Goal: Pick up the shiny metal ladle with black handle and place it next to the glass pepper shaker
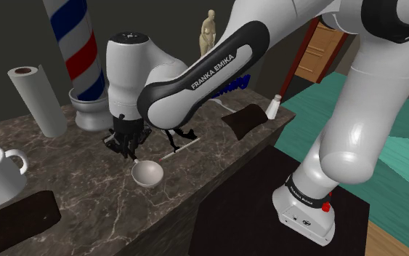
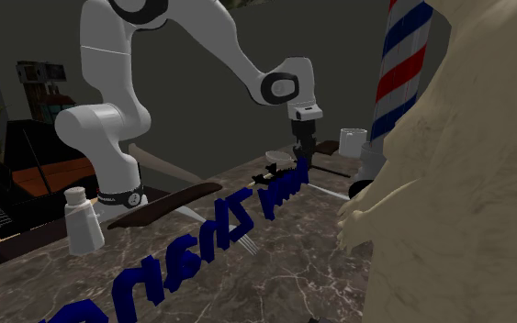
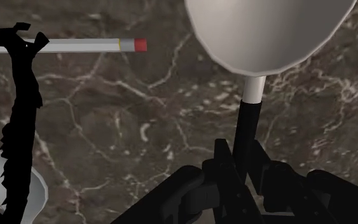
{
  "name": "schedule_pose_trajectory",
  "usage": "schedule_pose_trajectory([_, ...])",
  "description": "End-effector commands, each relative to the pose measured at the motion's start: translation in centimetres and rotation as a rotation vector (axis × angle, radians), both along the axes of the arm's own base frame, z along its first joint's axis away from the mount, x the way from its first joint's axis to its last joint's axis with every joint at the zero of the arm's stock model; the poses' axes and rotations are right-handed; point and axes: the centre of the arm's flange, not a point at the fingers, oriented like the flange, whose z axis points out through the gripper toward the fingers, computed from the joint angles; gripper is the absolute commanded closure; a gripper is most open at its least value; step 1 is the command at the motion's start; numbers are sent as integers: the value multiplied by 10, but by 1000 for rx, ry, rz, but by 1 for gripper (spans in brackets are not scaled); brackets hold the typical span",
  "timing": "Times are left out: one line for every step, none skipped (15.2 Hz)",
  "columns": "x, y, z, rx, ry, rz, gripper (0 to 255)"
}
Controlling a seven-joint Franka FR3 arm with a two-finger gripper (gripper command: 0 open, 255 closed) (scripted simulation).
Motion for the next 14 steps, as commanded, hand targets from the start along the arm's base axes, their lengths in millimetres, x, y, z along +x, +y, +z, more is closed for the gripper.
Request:
schedule_pose_trajectory([-1,1,-1,1,1,2,255])
schedule_pose_trajectory([-1,1,-1,1,2,2,255])
schedule_pose_trajectory([-1,1,-1,1,2,2,255])
schedule_pose_trajectory([-1,1,-1,1,2,2,255])
schedule_pose_trajectory([-1,1,-1,1,1,2,255])
schedule_pose_trajectory([-1,1,4,1,1,2,255])
schedule_pose_trajectory([-1,1,10,1,1,2,255])
schedule_pose_trajectory([-1,1,15,1,1,2,255])
schedule_pose_trajectory([-1,1,20,1,1,2,255])
schedule_pose_trajectory([-1,1,25,1,1,2,255])
schedule_pose_trajectory([-1,1,31,1,1,2,255])
schedule_pose_trajectory([-1,1,36,1,1,2,255])
schedule_pose_trajectory([-1,1,41,1,1,2,255])
schedule_pose_trajectory([-1,1,47,1,1,2,255])
